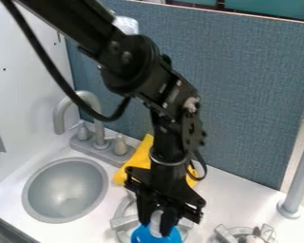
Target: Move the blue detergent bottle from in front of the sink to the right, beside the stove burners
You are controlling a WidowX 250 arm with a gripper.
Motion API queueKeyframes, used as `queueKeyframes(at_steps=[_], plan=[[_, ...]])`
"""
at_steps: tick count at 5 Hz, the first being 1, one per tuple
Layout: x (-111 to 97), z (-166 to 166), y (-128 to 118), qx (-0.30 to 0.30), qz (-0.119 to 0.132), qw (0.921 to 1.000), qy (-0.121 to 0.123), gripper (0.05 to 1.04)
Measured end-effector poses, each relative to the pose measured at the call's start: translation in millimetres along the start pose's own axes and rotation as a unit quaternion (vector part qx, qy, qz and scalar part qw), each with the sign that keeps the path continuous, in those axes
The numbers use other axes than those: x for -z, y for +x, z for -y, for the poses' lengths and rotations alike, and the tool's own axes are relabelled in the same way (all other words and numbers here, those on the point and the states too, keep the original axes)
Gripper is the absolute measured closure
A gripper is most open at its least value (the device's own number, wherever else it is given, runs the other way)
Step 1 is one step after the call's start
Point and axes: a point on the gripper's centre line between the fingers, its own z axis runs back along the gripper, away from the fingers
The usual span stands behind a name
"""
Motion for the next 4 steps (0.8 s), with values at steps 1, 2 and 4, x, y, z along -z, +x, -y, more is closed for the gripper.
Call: queueKeyframes(at_steps=[1, 2, 4], plan=[[9.1, 9.7, 8.1, 0.009, 0.000, 1.0000, -0.004, 0.650], [14.7, 18.4, 13.2, 0.023, 0.011, 0.9996, -0.010, 0.650], [16.8, 21.1, 22.6, 0.007, 0.018, 0.9998, -0.008, 0.610]])
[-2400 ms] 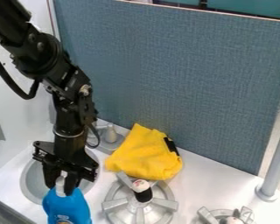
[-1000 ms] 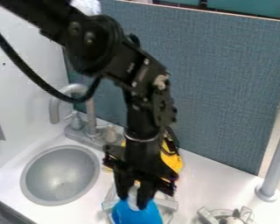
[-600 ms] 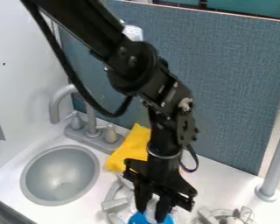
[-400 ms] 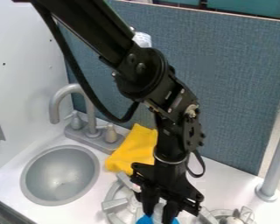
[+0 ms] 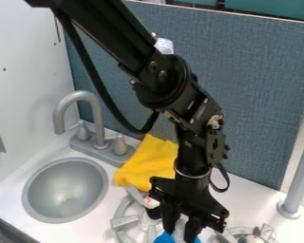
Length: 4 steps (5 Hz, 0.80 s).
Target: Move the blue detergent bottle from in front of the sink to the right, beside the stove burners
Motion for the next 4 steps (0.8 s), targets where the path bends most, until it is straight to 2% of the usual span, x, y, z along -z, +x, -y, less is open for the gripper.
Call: queueKeyframes(at_steps=[1, 2, 3, 4], plan=[[3.7, -1.8, -5.7, -0.008, -0.020, 0.9997, 0.007, 0.304], [-3.1, -1.3, -4.1, -0.017, -0.011, 0.9998, 0.004, 0.082], [-29.2, 0.1, -0.8, -0.023, 0.027, 0.9993, -0.014, 0.079], [-57.6, -24.9, 4.6, -0.069, 0.055, 0.9958, -0.024, 0.083]])
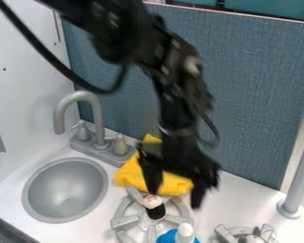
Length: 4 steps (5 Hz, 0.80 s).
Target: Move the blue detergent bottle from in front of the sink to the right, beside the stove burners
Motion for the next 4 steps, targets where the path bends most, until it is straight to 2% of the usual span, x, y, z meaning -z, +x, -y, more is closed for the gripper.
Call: queueKeyframes(at_steps=[1, 2, 3, 4], plan=[[-21.9, -37.1, 10.3, -0.032, 0.031, 0.9988, 0.019, 0.083], [-22.6, -80.1, 22.6, -0.052, 0.023, 0.9975, 0.042, 0.083], [-7.2, -110.9, 33.8, -0.047, -0.001, 0.9973, 0.056, 0.083], [18.8, -119.7, 44.9, -0.022, -0.029, 0.9966, 0.074, 0.083]])
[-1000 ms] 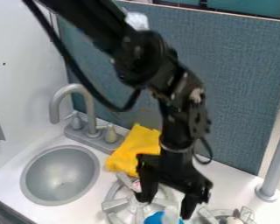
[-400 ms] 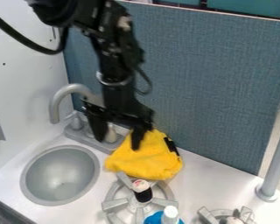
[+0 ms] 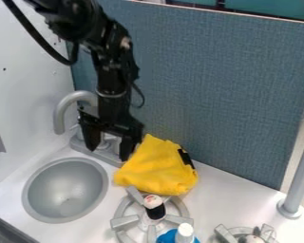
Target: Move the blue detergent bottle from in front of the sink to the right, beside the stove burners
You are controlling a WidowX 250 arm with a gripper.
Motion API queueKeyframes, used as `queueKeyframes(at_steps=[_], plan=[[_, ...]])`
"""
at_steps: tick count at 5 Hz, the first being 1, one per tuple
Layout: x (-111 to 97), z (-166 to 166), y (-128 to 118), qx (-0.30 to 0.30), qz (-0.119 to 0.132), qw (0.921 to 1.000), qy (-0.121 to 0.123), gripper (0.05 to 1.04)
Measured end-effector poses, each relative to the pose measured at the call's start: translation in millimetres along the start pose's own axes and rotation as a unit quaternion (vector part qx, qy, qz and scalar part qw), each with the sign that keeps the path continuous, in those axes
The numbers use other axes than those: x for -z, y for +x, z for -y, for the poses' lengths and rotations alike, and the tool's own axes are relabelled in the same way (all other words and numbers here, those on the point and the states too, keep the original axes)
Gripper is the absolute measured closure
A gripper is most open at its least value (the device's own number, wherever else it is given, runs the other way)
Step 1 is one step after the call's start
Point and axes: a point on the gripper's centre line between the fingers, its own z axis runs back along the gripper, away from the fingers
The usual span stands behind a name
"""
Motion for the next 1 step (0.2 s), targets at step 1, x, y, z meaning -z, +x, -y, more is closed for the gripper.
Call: queueKeyframes(at_steps=[1], plan=[[21.8, 6.0, 11.3, 0.030, -0.006, 0.9995, -0.009, 0.083]])
